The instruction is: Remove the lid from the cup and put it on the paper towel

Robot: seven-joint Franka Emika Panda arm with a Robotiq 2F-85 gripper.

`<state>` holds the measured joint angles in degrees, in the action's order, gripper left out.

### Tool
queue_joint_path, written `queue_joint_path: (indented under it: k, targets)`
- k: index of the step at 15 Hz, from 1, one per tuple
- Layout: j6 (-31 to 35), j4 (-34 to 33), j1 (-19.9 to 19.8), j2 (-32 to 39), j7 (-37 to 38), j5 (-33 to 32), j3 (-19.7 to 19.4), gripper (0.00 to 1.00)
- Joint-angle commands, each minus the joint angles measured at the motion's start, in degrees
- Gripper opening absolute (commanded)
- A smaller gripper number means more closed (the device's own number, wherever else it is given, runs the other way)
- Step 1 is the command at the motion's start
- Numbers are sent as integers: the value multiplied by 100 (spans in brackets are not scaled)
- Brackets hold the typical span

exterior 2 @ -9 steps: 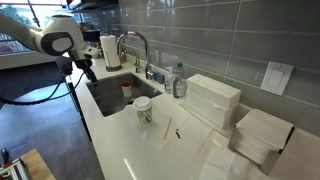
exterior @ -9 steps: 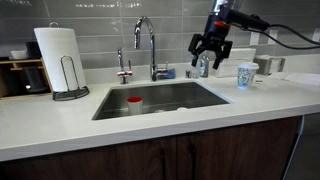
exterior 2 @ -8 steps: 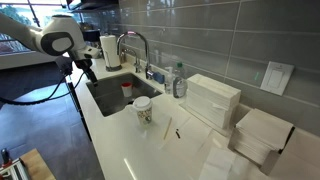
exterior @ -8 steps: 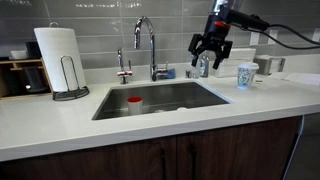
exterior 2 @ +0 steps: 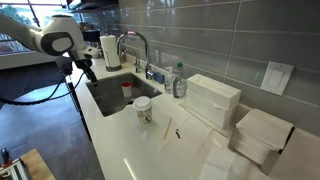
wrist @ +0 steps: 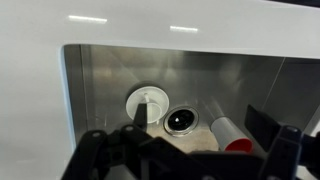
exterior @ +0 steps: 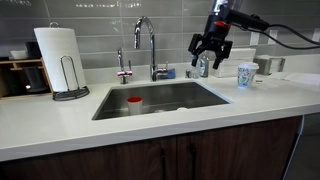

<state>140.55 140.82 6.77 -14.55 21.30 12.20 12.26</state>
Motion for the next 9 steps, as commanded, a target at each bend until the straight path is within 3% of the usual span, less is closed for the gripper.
queue_joint_path:
  k: [1,6,9]
  targets:
    - [-13,-110,-105,13,-50,-314,-106,100]
    - [-256,-447,-545,-80,-160,-1202,-370,100]
    - [-403,-645,-667,-41,-554,-1318,-646,100]
